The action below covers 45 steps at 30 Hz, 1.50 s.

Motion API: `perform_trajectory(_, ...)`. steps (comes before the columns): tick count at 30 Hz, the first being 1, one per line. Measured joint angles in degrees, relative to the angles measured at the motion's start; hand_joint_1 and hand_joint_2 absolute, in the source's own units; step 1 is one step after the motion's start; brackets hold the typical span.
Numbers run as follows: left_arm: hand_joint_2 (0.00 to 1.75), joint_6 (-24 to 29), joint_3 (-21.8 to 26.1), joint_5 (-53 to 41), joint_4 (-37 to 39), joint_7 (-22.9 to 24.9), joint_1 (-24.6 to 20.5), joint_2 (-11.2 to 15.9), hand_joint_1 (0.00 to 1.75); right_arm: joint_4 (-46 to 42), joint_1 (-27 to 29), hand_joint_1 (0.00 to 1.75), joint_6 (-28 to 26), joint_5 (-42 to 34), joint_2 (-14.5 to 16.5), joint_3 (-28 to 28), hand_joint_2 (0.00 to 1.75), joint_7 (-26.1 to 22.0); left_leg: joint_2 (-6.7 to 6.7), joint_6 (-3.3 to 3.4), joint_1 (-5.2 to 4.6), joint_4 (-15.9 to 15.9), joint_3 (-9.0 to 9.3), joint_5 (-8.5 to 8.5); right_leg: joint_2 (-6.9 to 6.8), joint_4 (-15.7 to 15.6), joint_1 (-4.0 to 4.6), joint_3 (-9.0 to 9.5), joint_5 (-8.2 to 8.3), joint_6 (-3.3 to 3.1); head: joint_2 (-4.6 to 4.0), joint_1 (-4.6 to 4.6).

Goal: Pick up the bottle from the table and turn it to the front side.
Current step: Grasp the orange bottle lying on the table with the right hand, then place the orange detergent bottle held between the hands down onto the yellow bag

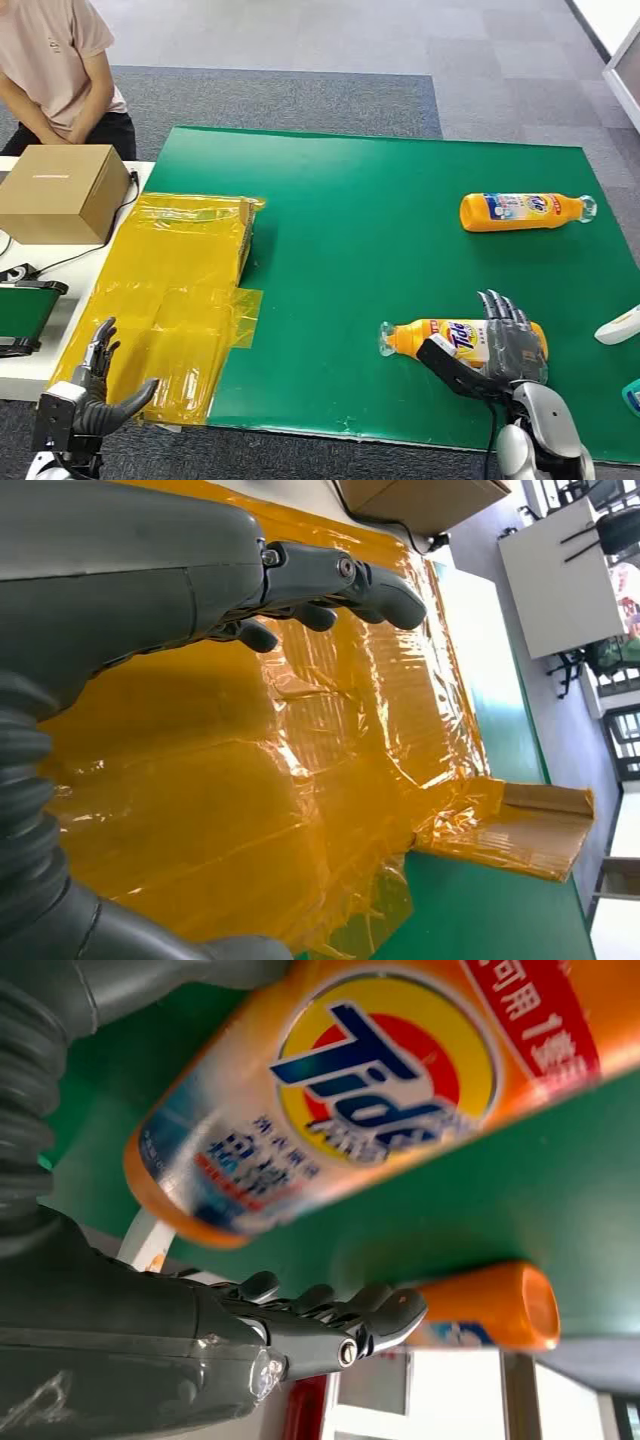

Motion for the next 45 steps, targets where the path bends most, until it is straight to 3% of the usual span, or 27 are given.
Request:
perform_trajectory(6,1.75,0.87,-0.14,0.58,3.37,-1.43,-1.29,1.44,0.0,9.39,-4.29,0.0,4.11,-0.18,-4.26,0.06,1.75,0.12,0.0,0.02,0.0,0.01,0.03,0.01,0.0,0.0,0.0,0.03,0.01,0.01,0.0,-0.01)
perform_trajectory(10,1.75,1.53,-0.57,1.09,5.43,-2.01,-2.26,2.44,0.0,16.02,-8.79,1.75,6.49,-0.76,-7.07,0.26,1.75,-0.05,0.02,0.02,0.02,0.02,0.2,-0.01,0.01,-0.02,0.02,0.12,-0.01,0.01,0.0,0.0)
perform_trajectory(16,1.75,2.97,-1.56,3.39,7.48,-2.05,-2.86,3.92,0.0,21.02,-11.46,1.75,6.35,-4.59,-10.39,1.67,1.75,-3.97,0.01,0.15,0.01,0.02,0.61,-0.12,-0.01,-0.11,0.02,0.31,-0.09,0.09,0.01,0.01)
perform_trajectory(20,1.75,1.43,-1.6,5.43,8.06,-2.06,-2.59,4.43,0.0,16.26,-7.7,1.75,3.78,-14.08,-11.08,2.55,1.75,-8.0,-0.02,0.16,0.01,0.03,0.66,-0.11,-0.03,-0.14,0.02,0.69,-0.03,0.13,0.0,0.03)
perform_trajectory(23,1.75,-0.71,-1.6,6.6,8.31,-2.06,-2.52,4.41,0.0,10.15,-3.48,1.75,1.71,-21.69,-9.8,4.79,1.75,-11.48,0.0,0.14,0.0,0.02,0.64,-0.12,0.01,-0.14,0.03,0.76,0.03,0.12,0.0,-0.02)
perform_trajectory(27,1.75,-4.87,-2.93,9.16,8.41,-2.04,-2.73,4.24,0.0,4.52,-1.05,1.75,0.0,-29.3,-5.08,8.81,1.75,-14.53,0.0,0.04,0.05,0.01,0.5,-0.05,0.0,-0.1,0.09,0.59,-0.06,0.04,0.0,0.01)
perform_trajectory(33,1.75,-12.12,-9.44,16.31,8.41,-1.75,-4.68,4.77,0.0,4.54,-4.83,1.75,-2.9,-31.69,3.21,15.88,1.75,-15.66,0.01,-0.06,0.1,0.0,0.4,0.03,0.0,-0.05,0.15,0.42,-0.02,-0.06,-0.01,0.0)
perform_trajectory(36,1.75,-15.76,-15.31,20.18,8.47,-1.69,-6.21,6.21,0.0,7.97,-8.06,1.75,-5.38,-31.18,7.08,19.32,1.75,-16.29,0.01,-0.1,0.11,0.0,0.36,0.07,0.0,-0.03,0.16,0.37,0.04,-0.12,0.0,-0.01)
perform_trajectory(40,1.75,-16.75,-23.32,22.16,8.66,-0.99,-8.1,8.38,0.0,14.54,-12.08,1.75,-9.23,-29.89,11.28,23.22,1.75,-16.52,0.01,-0.09,0.11,0.0,0.29,0.12,-0.01,-0.02,0.15,0.31,0.07,-0.12,-0.01,-0.01)
perform_trajectory(45,1.75,-17.19,-32.15,25.11,8.62,1.81,-10.39,10.13,0.0,24.12,-15.52,1.75,-14.97,-27.29,14.57,28.58,1.75,-16.65,0.0,-0.1,0.1,0.0,0.23,0.13,-0.03,-0.02,0.15,0.29,0.08,-0.13,0.0,-0.01)
